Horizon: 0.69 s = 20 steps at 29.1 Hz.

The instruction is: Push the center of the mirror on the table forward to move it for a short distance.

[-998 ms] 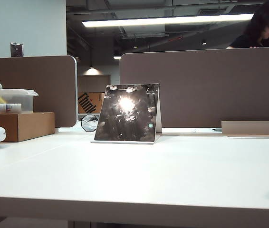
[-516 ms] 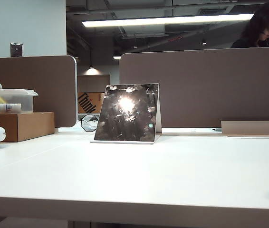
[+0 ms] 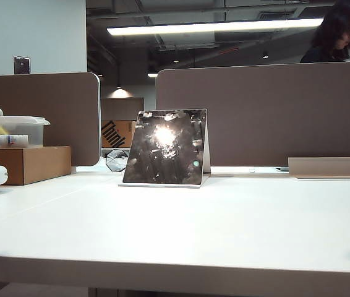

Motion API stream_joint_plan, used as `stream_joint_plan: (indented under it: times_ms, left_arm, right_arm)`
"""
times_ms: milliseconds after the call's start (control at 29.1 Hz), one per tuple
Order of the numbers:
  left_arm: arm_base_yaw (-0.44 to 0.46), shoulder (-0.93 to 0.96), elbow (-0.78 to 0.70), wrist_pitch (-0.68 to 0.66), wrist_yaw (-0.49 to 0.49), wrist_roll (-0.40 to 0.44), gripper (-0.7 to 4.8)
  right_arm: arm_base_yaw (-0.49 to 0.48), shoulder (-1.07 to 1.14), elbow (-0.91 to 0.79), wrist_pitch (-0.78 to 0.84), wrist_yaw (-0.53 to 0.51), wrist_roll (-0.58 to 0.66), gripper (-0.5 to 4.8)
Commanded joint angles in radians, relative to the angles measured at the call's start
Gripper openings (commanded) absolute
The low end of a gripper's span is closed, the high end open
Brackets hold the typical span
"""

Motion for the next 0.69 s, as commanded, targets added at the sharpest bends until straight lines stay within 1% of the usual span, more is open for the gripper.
stream_joint_plan:
  times_ms: [34,103,172,207,275,482,620,688]
  left_arm:
    - [0.228,-0.06,-0.159,0.28,0.105,-0.002,-0.03]
    - [0.336,-0.108,-0.259,0.391,0.162,-0.002,-0.03]
    - [0.42,-0.148,-0.345,0.449,0.229,-0.017,-0.03]
    - [0.449,-0.165,-0.378,0.461,0.253,-0.025,-0.03]
    - [0.49,-0.197,-0.442,0.469,0.267,-0.029,-0.03]
    - [0.499,-0.276,-0.581,0.469,0.267,-0.021,-0.03]
    - [0.498,-0.278,-0.64,0.476,0.269,-0.023,-0.03]
    - [0.497,-0.278,-0.658,0.478,0.286,-0.025,-0.03]
  right_arm:
    - [0.002,0.0,-0.004,0.013,-0.005,0.0,-0.05]
    - [0.0,0.0,-0.004,0.008,-0.001,0.0,-0.05]
    - [0.0,0.0,-0.004,0.008,0.0,0.0,-0.05]
    - [0.0,0.0,-0.004,0.008,-0.001,0.0,-0.05]
    - [0.0,0.0,-0.004,0.008,-0.001,0.0,-0.05]
    - [0.0,0.0,-0.004,0.008,-0.002,0.0,-0.05]
    - [0.0,0.0,-0.004,0.008,0.002,0.0,-0.05]
    - [0.001,0.0,-0.004,0.007,-0.001,0.0,-0.05]
